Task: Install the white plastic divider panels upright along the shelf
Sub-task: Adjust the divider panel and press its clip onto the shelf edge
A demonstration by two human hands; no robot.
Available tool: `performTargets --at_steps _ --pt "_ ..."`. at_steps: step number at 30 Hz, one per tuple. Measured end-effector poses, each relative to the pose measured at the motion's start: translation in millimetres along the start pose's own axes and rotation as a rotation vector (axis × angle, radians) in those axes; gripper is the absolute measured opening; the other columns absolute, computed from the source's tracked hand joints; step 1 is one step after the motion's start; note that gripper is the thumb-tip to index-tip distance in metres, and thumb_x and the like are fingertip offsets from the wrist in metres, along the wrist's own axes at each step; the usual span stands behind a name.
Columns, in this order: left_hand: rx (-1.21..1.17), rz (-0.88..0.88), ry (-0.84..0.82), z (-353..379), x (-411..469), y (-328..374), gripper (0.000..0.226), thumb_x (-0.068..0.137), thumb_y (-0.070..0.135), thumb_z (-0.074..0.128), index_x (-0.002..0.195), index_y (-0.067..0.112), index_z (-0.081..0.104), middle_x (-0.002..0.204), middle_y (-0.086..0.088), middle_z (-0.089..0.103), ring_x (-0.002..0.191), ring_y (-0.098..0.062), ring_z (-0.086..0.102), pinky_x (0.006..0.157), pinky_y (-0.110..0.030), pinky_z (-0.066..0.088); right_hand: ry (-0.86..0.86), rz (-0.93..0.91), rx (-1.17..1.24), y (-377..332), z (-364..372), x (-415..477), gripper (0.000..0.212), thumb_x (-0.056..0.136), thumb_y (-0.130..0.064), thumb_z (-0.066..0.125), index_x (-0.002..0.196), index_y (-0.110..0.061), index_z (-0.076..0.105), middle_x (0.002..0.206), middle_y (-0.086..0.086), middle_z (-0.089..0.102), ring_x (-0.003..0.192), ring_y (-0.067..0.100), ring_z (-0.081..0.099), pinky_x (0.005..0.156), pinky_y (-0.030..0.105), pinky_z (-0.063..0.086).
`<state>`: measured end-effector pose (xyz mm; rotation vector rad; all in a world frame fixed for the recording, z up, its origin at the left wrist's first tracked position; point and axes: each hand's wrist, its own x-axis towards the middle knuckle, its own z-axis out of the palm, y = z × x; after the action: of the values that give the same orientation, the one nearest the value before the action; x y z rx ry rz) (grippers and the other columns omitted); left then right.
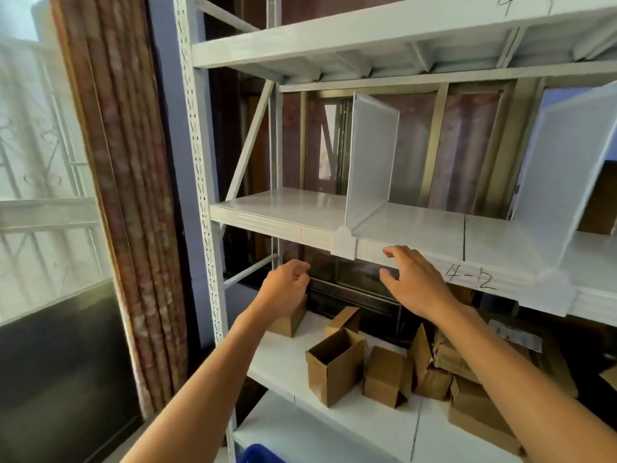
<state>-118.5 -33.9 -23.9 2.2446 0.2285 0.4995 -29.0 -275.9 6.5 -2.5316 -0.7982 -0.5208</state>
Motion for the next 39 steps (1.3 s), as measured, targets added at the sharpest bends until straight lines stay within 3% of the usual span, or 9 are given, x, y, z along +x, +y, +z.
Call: performTargets --at_steps 6,8,13,16,20,26,33,39 --pt "0.052 -0.014 0.088 -28.8 31.2 -8.5 0.033 0.101 0.027 0.045 0.132 0.029 0.057 0.121 0.002 0.069 0.099 -0.014 0.066 0.083 -0.032 0.057 0.03 -0.135 -0.064 -13.3 27.4 46.2 0.053 0.097 -0.035 0.059 0.143 -0.016 0.041 0.144 0.005 0.05 0.128 0.023 0.049 0.098 0.033 0.044" --pt "0.103 -0.001 0.09 -32.0 39.6 -14.2 0.036 0.102 0.025 0.045 0.136 0.029 0.055 0.126 0.002 0.067 0.103 -0.015 0.065 0.075 -0.023 0.053 0.024 -0.158 -0.086 -12.9 41.1 55.3 0.058 0.094 -0.037 0.062 0.143 -0.015 0.04 0.142 0.006 0.05 0.127 0.023 0.048 0.101 0.034 0.042" --pt "0.104 0.106 0.122 -29.4 66.2 -14.7 0.039 0.101 0.019 0.046 0.139 0.024 0.054 0.134 0.003 0.062 0.114 -0.013 0.06 0.085 -0.017 0.044 0.072 -0.194 -0.232 -7.9 67.2 71.0 0.075 0.089 -0.046 0.065 0.148 -0.012 0.034 0.151 0.009 0.042 0.139 0.027 0.04 0.117 0.04 0.03" --pt "0.06 0.192 0.114 -29.6 89.8 -3.7 0.038 0.101 0.021 0.048 0.139 0.023 0.055 0.136 0.003 0.06 0.124 -0.015 0.056 0.101 -0.027 0.046 0.123 -0.195 -0.352 -8.6 80.1 78.8 0.08 0.087 -0.047 0.068 0.148 -0.009 0.035 0.151 0.011 0.043 0.139 0.029 0.041 0.117 0.041 0.027" --pt "-0.013 0.304 0.032 -39.0 134.2 19.7 0.044 0.099 0.041 0.055 0.139 0.021 0.056 0.137 0.001 0.061 0.125 -0.014 0.056 0.107 -0.036 0.045 0.205 -0.134 -0.419 -10.5 93.6 83.7 0.078 0.081 -0.044 0.075 0.141 -0.007 0.042 0.142 0.013 0.052 0.131 0.031 0.05 0.114 0.044 0.032" --pt "-0.142 0.464 -0.113 -58.8 206.4 62.9 0.08 0.085 0.066 0.06 0.148 0.018 0.044 0.141 -0.003 0.057 0.125 -0.018 0.056 0.107 -0.041 0.046 0.302 -0.073 -0.418 -19.5 105.3 84.7 0.064 0.082 -0.038 0.077 0.133 -0.009 0.05 0.133 0.011 0.059 0.122 0.028 0.057 0.11 0.041 0.038" --pt "-0.092 0.674 -0.29 -49.5 242.8 83.7 0.096 0.09 0.038 0.071 0.159 0.028 0.005 0.152 -0.015 0.043 0.133 -0.033 0.049 0.11 -0.047 0.042 0.337 0.084 -0.482 -34.6 113.7 88.6 0.071 0.079 -0.046 0.079 0.134 -0.011 0.052 0.135 0.008 0.06 0.123 0.026 0.057 0.112 0.04 0.033" --pt "0.021 0.845 -0.281 -51.0 256.1 93.8 0.105 0.087 0.031 0.074 0.158 0.033 -0.003 0.157 -0.015 0.035 0.135 -0.037 0.046 0.11 -0.048 0.041 0.336 0.129 -0.477 -40.5 110.2 91.8 0.075 0.075 -0.047 0.082 0.135 -0.013 0.052 0.135 0.006 0.061 0.123 0.025 0.059 0.11 0.037 0.029"
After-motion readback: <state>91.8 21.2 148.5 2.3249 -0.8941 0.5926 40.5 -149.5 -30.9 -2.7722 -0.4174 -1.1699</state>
